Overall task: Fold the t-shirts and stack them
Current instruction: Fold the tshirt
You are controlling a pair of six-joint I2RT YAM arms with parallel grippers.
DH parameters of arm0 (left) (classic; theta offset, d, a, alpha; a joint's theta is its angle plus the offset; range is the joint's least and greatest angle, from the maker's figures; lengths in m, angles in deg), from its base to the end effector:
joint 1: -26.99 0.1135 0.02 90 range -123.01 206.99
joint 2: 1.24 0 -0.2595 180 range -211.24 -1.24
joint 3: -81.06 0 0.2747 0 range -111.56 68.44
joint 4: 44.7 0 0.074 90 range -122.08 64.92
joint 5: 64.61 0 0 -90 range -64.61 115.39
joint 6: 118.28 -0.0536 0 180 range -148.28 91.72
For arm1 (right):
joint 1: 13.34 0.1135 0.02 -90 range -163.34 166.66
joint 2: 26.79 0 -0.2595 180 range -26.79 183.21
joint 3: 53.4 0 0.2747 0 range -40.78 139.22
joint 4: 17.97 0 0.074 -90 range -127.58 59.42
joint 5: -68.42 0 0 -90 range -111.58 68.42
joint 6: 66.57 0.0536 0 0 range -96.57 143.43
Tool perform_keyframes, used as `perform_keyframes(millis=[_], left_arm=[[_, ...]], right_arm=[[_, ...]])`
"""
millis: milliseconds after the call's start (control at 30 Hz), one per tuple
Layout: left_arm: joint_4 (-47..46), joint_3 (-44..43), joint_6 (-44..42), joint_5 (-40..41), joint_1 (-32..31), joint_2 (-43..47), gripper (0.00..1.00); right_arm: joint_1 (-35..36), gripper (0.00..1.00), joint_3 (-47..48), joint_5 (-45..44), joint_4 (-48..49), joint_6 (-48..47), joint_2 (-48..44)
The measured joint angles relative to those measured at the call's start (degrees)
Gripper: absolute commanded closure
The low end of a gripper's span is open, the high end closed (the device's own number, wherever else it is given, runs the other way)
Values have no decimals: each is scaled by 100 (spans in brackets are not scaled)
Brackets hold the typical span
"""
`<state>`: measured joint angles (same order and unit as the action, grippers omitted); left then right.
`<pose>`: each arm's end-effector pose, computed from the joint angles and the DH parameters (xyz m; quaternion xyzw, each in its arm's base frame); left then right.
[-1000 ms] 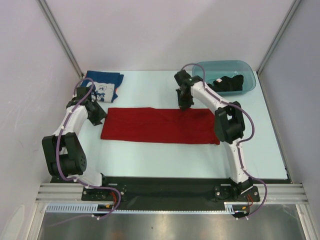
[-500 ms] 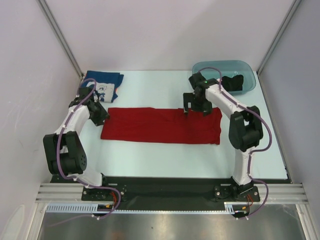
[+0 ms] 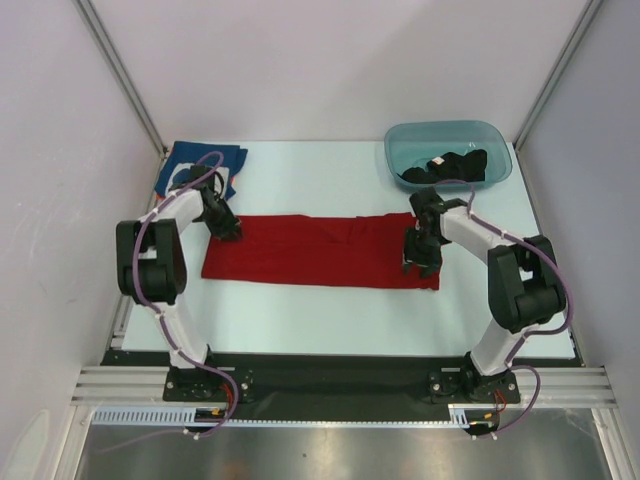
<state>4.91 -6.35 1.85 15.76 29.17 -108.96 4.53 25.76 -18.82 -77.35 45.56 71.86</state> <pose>0.4002 0.0063 0.1462 -0.2590 0.9465 -0.1222 0.1486 0.3253 0.1076 0.1533 0.0346 0.9944 0.0557 0.0829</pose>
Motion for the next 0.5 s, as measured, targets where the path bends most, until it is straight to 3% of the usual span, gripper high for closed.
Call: perform_keyframes(millis=[167, 267, 367, 400, 500], left_arm=[[197, -629, 81, 354, 109, -748, 75], [426, -844, 201, 236, 343, -933, 74], [452, -813, 229, 269, 470, -909, 68], [413, -752, 219, 299, 483, -844, 59], [302, -323, 83, 619, 479, -437, 49]], right_arm=[[-612, 39, -800, 120, 369, 155, -81], [-809, 32, -817, 254, 466, 219, -103], [-833, 24, -730, 321, 428, 243, -44], [-831, 22, -671, 337, 380, 254, -2], [-800, 14, -315, 116, 238, 208, 107]])
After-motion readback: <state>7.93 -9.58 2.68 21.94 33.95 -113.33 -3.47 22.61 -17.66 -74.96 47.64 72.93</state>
